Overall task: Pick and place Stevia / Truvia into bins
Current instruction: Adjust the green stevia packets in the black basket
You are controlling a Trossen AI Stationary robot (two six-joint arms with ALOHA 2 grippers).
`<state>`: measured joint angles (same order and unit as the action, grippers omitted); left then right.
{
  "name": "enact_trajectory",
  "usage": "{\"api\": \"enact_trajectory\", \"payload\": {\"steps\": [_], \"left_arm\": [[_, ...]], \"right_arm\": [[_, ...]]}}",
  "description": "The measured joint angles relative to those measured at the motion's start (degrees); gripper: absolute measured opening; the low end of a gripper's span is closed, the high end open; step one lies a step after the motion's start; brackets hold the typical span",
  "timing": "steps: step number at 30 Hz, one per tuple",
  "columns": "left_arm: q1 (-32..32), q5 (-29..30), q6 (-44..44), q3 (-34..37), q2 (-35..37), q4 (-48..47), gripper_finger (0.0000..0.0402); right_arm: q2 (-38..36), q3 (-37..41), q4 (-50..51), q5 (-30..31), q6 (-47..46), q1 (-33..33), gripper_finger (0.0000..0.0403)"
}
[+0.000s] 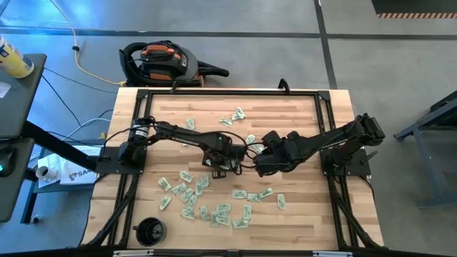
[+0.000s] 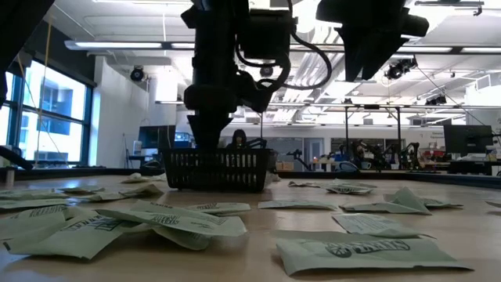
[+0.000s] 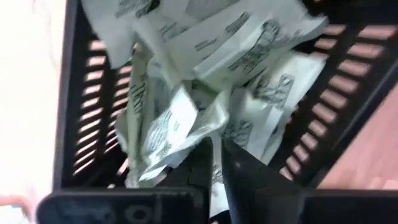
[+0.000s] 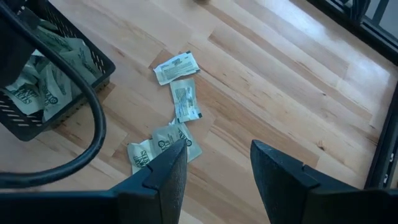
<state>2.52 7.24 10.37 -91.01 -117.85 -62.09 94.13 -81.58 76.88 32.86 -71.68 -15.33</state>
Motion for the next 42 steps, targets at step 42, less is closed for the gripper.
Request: {"api": "enact_trajectory", "payload": {"steps": [42], "left_arm": [[-2.51,-0.64,-5.62,-6.74,1.87,2.63,0.003]], "right_arm": [[0.0,0.04,0.72,-2.26,-1.53,0.0,0.0169]]}}
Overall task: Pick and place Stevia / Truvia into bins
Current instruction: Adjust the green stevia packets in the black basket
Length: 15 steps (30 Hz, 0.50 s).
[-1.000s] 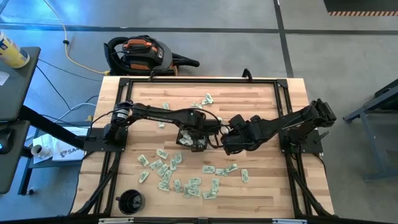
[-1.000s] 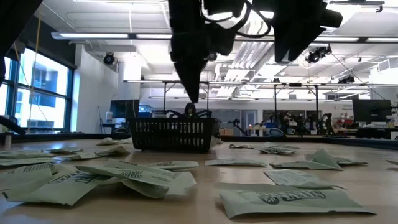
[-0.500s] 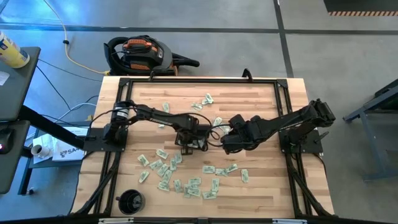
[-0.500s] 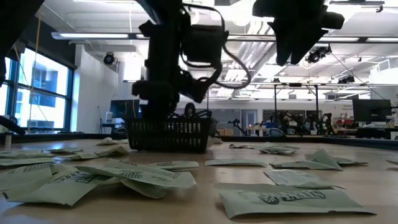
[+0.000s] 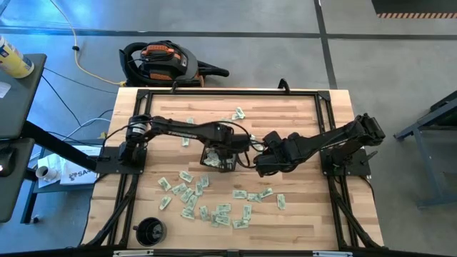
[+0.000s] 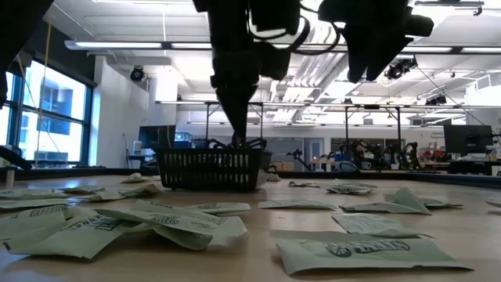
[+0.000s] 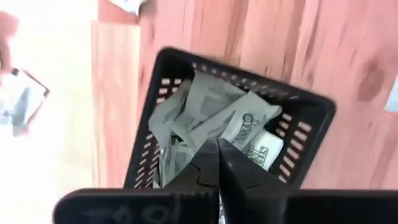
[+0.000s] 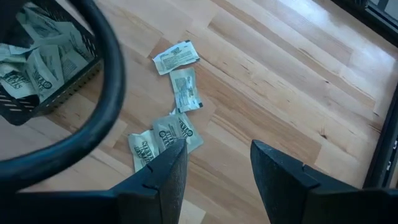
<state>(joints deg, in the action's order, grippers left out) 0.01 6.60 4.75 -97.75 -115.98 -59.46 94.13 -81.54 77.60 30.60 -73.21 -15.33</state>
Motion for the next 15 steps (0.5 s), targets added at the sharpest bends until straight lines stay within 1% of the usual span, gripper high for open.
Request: {"api": "enact_trajectory", "payload": {"steps": [2,4,7,9,11,15], "left_arm": [[-0.01,-0.09,-0.05,-0.13,0.0,0.92,0.0023],[-0.02,-0.27,-0.07,0.69,-0.15,1.26,0.0024],[-0.02,-0.29,-0.06,3.33,-0.35,3.25,0.0046],[-0.02,-0.5,-0.03,6.21,-0.35,7.26,0.0062],[-0.14,-0.99,-0.04,9.71,-0.37,11.63,0.0067],[-1.31,-1.31,-0.16,15.77,-0.42,19.97,0.0054]], "right_arm": [[0.0,0.0,-0.02,-0.37,-0.02,0.0,0.0169],[0.0,0.0,-0.02,-0.59,-0.02,-0.02,0.0169],[0.0,0.0,0.04,-0.75,-0.02,-0.02,0.0169],[0.0,0.0,0.16,-0.73,-0.02,-0.02,0.0169],[0.0,0.0,0.22,-0.75,0.02,-0.02,0.0169],[0.0,0.0,0.46,-0.87,-0.01,-0.02,0.0169]]}}
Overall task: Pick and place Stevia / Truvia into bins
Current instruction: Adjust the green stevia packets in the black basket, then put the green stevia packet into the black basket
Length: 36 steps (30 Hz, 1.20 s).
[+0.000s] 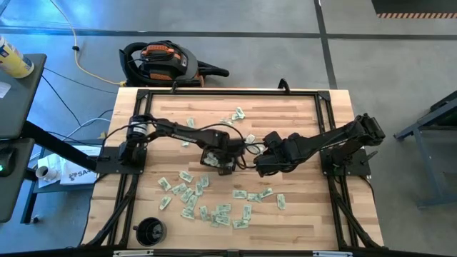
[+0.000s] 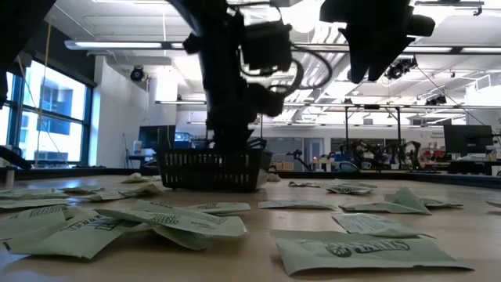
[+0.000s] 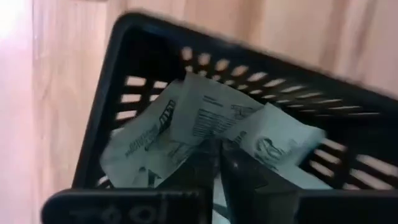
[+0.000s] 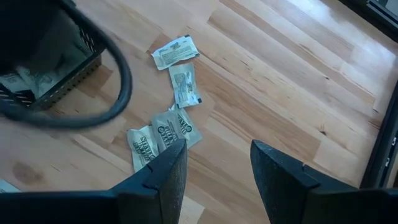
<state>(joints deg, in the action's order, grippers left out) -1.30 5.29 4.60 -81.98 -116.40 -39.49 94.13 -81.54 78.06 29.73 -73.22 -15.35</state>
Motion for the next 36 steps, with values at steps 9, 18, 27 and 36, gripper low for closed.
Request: {"api": "enact_trajectory", "payload": {"steps": [9,18,27,36], "left_arm": [[-2.26,0.38,-1.51,-6.05,2.25,-8.35,0.0035],[-1.36,-0.54,-1.8,-14.98,7.83,-17.09,0.008],[-2.45,0.6,-3.29,-7.1,13.35,-19.92,0.0083],[-10.7,-0.91,-1.37,7.46,17.52,-12.62,0.0083]], "right_arm": [[0.0,-0.02,1.03,0.02,0.2,0.0,0.0169],[0.0,-0.04,3.08,-3.65,2.53,-0.09,0.0169],[-0.02,0.42,4.14,-4.89,0.39,-3.89,0.0169],[-0.02,9.76,-5.33,-10.15,-10.5,-10.3,0.0169]]}}
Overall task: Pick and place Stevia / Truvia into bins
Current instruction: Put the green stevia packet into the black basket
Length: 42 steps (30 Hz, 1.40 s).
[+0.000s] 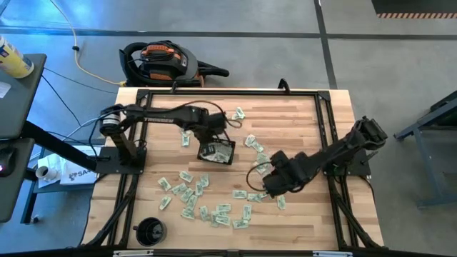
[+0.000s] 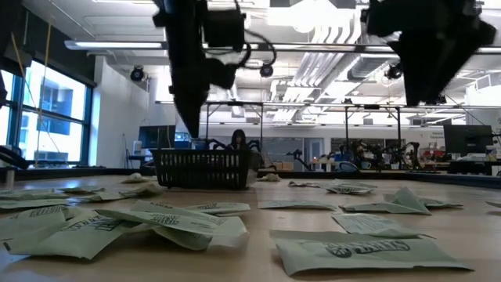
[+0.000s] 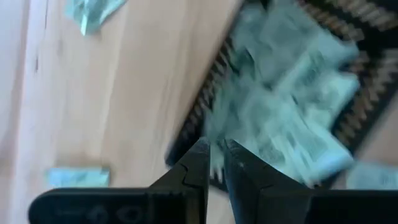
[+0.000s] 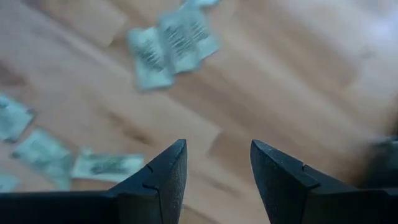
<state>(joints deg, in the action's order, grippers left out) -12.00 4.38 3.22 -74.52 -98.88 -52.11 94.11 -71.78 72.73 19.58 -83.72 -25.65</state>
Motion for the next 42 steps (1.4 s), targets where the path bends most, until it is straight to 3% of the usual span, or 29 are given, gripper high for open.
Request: {"api": "enact_trajectory", "payload": {"steps": [7,11,17,22,30,36,42], "left_arm": [[-8.45,-16.85,-0.3,0.7,1.0,2.55,0.0083],[-9.46,-22.64,-1.92,0.7,4.69,2.6,0.0083],[-9.28,-26.14,-2.03,2.77,12.87,1.77,0.0083],[-9.37,-26.15,3.5,8.24,20.58,1.82,0.0083],[-9.37,-19.57,16.16,19.16,34.08,5.25,0.0083],[-9.39,-14.12,23.65,23.6,40.71,6.42,0.0083],[-9.39,-13.76,26.85,23.8,42.17,7.29,0.0083]], "right_arm": [[0.0,6.48,-16.52,-4.05,-1.57,1.06,0.0169],[0.0,9.38,-25.79,-8.34,5.18,4.49,0.0169],[-0.04,18.51,-42.13,-28.64,19.34,12.52,0.0169],[-1.64,19.82,-43.8,-29.81,26.49,19.92,0.0169],[-2.31,8.54,-41.6,-17.25,42.17,36.07,0.0169],[4.73,2.48,-41.35,-21.03,53.89,50.74,0.0169],[15.34,-10.32,-39.36,-21.74,62.04,55.68,0.0175]]}}
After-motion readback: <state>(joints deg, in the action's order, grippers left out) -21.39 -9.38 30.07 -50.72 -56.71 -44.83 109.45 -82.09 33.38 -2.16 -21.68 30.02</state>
